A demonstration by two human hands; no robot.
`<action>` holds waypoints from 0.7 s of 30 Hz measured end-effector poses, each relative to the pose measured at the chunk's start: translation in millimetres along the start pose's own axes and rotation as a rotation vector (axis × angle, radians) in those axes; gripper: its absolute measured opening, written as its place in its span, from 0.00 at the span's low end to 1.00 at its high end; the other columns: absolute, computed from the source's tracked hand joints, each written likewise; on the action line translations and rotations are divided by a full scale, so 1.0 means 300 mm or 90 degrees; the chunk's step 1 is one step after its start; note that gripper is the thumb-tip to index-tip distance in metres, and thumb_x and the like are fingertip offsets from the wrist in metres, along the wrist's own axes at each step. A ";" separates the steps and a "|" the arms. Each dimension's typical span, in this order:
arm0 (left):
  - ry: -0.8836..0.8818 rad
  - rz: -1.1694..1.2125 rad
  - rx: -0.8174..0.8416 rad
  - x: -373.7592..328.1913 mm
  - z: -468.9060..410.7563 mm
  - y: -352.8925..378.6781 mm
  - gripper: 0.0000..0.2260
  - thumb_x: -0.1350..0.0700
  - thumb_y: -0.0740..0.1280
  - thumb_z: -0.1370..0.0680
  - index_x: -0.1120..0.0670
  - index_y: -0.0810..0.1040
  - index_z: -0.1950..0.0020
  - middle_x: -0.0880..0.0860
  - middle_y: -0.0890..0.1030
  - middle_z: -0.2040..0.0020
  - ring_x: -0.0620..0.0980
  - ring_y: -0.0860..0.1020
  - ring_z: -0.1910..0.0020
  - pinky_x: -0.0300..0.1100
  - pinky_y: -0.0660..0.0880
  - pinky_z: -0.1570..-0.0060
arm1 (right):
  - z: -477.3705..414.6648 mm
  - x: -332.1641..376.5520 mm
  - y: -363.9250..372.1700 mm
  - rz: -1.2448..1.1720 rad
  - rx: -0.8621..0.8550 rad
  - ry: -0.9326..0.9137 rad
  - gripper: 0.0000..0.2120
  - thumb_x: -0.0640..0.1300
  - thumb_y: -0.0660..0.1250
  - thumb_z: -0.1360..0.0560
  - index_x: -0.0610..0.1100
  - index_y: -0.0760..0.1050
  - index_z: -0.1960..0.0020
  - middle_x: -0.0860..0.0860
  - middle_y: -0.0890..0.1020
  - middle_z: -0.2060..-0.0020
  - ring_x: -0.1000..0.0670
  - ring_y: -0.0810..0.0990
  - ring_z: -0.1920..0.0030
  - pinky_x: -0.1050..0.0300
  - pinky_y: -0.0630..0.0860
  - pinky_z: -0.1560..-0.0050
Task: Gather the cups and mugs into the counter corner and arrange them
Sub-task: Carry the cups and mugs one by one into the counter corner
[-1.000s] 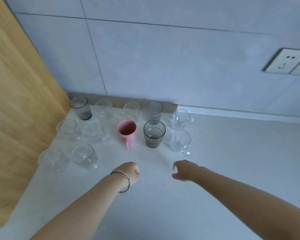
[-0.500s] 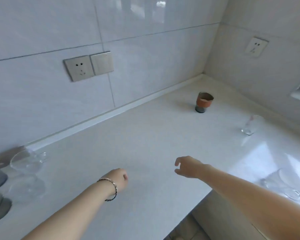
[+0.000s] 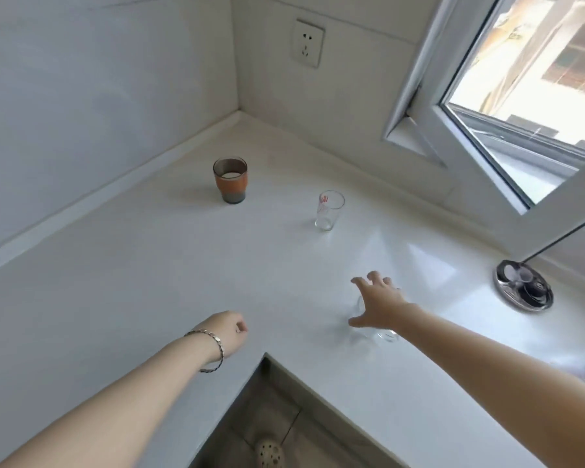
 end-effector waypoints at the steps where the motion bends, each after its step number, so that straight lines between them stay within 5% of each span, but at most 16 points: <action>1: 0.007 -0.007 0.006 -0.024 -0.010 0.010 0.13 0.57 0.58 0.22 0.54 0.78 0.41 0.53 0.79 0.40 0.51 0.77 0.42 0.38 0.72 0.43 | -0.001 -0.030 0.019 -0.004 0.020 0.012 0.43 0.57 0.72 0.33 0.51 0.55 0.25 0.45 0.62 0.31 0.41 0.66 0.32 0.48 0.69 0.35; 6: 0.029 -0.047 0.026 -0.047 -0.019 0.049 0.09 0.56 0.58 0.22 0.49 0.76 0.49 0.51 0.79 0.44 0.48 0.72 0.52 0.38 0.72 0.43 | -0.018 -0.095 0.093 -0.051 0.014 0.023 0.40 0.46 0.72 0.31 0.51 0.55 0.25 0.44 0.64 0.32 0.41 0.69 0.34 0.51 0.72 0.38; 11: -0.015 -0.050 0.016 0.043 0.023 0.046 0.07 0.56 0.57 0.22 0.47 0.74 0.52 0.51 0.79 0.41 0.50 0.75 0.49 0.39 0.72 0.43 | -0.033 -0.063 0.064 -0.072 0.003 0.002 0.39 0.50 0.74 0.36 0.53 0.62 0.29 0.46 0.68 0.38 0.42 0.71 0.38 0.54 0.72 0.43; 17: -0.115 0.004 0.003 0.244 0.135 0.055 0.07 0.56 0.58 0.21 0.48 0.74 0.51 0.52 0.79 0.41 0.51 0.77 0.44 0.39 0.72 0.42 | -0.051 0.208 0.013 -0.019 -0.016 -0.132 0.39 0.54 0.74 0.37 0.54 0.62 0.31 0.47 0.68 0.39 0.44 0.71 0.38 0.54 0.73 0.45; 21: -0.197 0.070 -0.037 0.425 0.251 0.073 0.06 0.57 0.57 0.22 0.48 0.70 0.55 0.50 0.75 0.50 0.49 0.72 0.52 0.37 0.69 0.48 | -0.027 0.486 0.016 0.004 -0.014 -0.263 0.38 0.55 0.73 0.37 0.54 0.61 0.31 0.47 0.68 0.40 0.44 0.73 0.40 0.54 0.74 0.47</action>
Point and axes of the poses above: each hand's wrist, its own z-axis away from the middle knuckle, its own y-axis out of the palm, x = y × z, the point moved 1 cm from there along -z, towards the middle knuckle
